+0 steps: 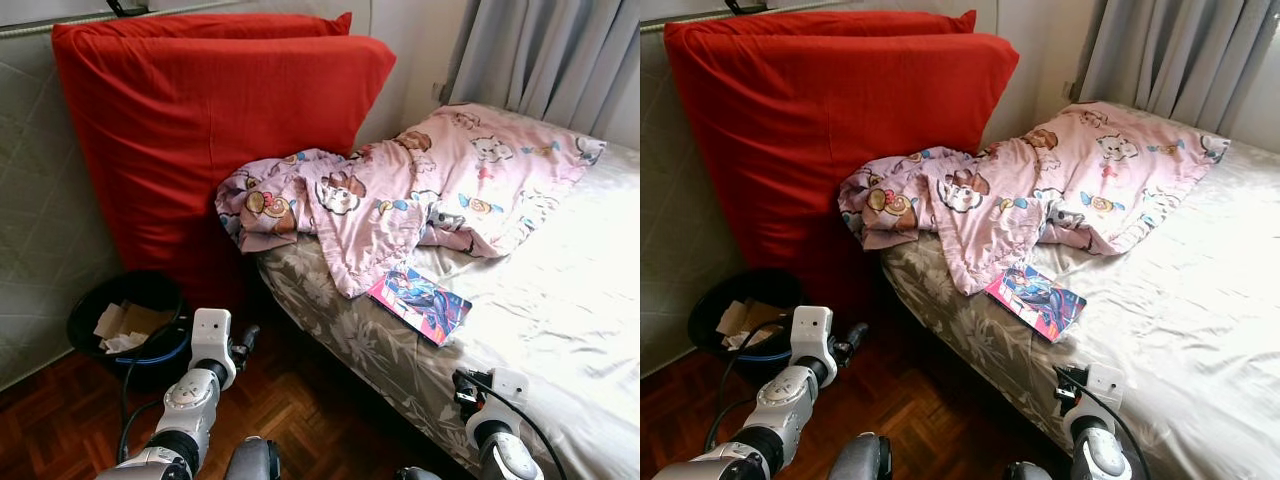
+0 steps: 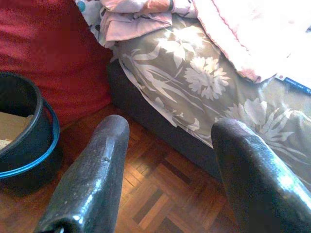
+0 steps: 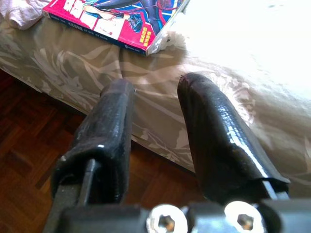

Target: Clean up the room

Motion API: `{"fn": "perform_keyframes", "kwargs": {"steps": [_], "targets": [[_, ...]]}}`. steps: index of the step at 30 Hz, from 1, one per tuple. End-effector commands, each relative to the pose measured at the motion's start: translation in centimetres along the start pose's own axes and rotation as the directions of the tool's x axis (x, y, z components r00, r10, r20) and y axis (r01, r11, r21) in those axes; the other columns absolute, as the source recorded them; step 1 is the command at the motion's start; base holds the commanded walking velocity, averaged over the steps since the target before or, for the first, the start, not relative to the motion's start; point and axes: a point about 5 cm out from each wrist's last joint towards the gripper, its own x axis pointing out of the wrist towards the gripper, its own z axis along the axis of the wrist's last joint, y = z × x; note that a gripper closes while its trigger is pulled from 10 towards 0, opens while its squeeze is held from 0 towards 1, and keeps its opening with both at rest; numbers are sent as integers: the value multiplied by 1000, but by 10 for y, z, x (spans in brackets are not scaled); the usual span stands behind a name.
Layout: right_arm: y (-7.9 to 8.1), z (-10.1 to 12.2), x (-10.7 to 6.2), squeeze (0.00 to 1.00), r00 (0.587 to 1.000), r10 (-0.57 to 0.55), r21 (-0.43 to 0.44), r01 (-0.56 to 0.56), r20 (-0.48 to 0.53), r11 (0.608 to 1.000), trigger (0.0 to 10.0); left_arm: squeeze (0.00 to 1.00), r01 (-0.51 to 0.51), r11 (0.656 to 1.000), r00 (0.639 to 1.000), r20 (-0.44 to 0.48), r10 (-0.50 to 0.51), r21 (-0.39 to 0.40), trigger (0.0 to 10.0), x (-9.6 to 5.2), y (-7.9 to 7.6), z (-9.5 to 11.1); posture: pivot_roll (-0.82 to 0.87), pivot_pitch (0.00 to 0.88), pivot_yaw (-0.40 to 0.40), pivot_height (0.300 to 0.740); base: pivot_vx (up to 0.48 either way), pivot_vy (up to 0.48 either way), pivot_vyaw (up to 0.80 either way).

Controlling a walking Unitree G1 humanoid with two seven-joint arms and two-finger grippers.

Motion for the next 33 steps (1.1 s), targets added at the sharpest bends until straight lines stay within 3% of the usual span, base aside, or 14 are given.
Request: {"fn": "perform_keyframes", "kwargs": {"steps": [1,8,26,33], "targets": [[0,5,2,0,1000,6,-15,-6,19,1000,10000,0,-5,1000,1000,-1,5,-17,10000,3,0,5,45,0,-37,608,0,0,0],[1,5,2,0,1000,20,-19,-20,18,1000,10000,0,-5,1000,1000,-16,4,-19,10000,2,-7,-1,45,0,-37,608,0,0,0],[3,6,3,0,998,55,-38,-55,13,998,10000,0,-7,1000,1000,-7,6,-29,10000,1,-2,0,47,0,-37,608,0,0,0],[4,5,3,0,997,72,-46,-72,6,996,10000,0,-2,1000,1000,-3,2,-27,10000,1,-3,1,47,0,-35,608,252,0,0]]}}
